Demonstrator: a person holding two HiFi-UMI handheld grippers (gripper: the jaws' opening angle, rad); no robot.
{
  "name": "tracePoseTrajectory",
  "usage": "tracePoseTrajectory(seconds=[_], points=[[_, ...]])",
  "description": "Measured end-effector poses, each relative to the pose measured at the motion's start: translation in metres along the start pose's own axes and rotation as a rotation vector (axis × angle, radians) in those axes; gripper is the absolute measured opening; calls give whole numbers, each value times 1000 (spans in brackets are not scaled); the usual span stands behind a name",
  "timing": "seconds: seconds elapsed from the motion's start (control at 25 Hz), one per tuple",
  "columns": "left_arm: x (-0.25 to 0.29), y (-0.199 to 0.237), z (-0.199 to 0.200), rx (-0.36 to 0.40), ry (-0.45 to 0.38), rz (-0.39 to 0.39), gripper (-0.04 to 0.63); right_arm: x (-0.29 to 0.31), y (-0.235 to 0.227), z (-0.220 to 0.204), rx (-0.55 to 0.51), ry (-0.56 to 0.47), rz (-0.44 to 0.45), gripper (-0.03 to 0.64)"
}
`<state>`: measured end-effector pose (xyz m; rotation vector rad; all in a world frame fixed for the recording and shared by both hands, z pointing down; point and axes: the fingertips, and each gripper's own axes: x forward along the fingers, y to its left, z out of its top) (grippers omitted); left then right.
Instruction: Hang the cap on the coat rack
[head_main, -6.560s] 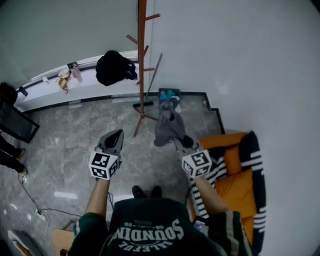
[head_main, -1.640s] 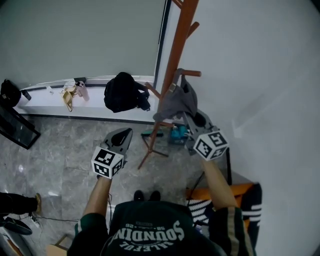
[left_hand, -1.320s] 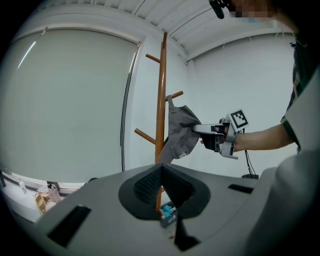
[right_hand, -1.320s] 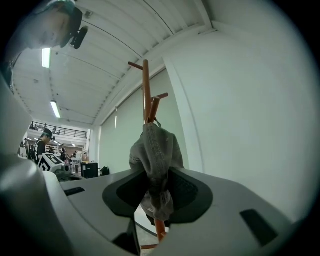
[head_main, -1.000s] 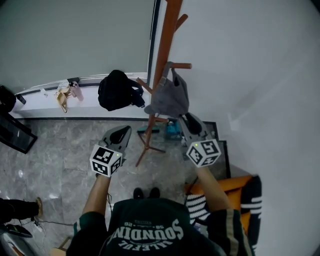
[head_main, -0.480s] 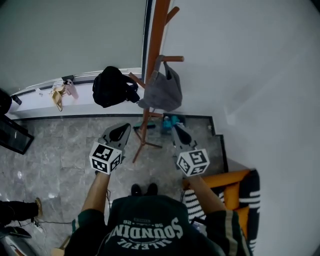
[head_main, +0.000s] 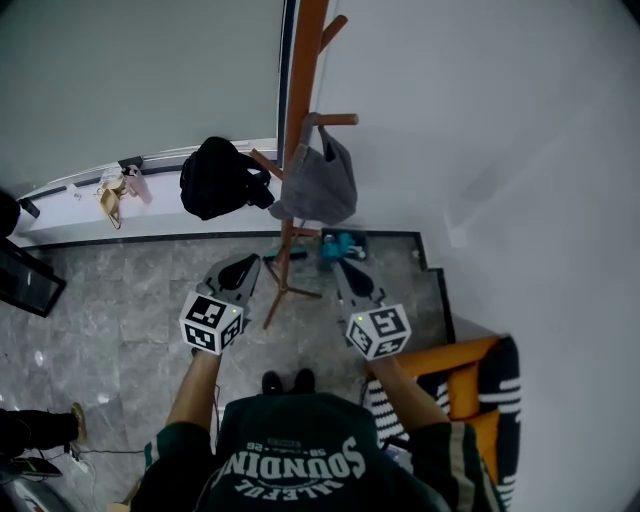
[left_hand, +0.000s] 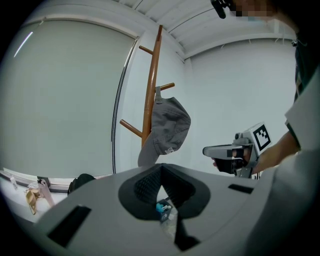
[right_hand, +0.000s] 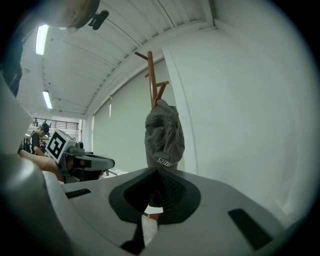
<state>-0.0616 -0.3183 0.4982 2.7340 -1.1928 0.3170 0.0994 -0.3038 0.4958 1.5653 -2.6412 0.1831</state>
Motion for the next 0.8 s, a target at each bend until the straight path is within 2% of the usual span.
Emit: tracePoseTrajectory(seconds=[0.8], points=[[-1, -4, -8, -7, 16, -15, 0, -1, 0, -2, -4, 13, 0, -2]])
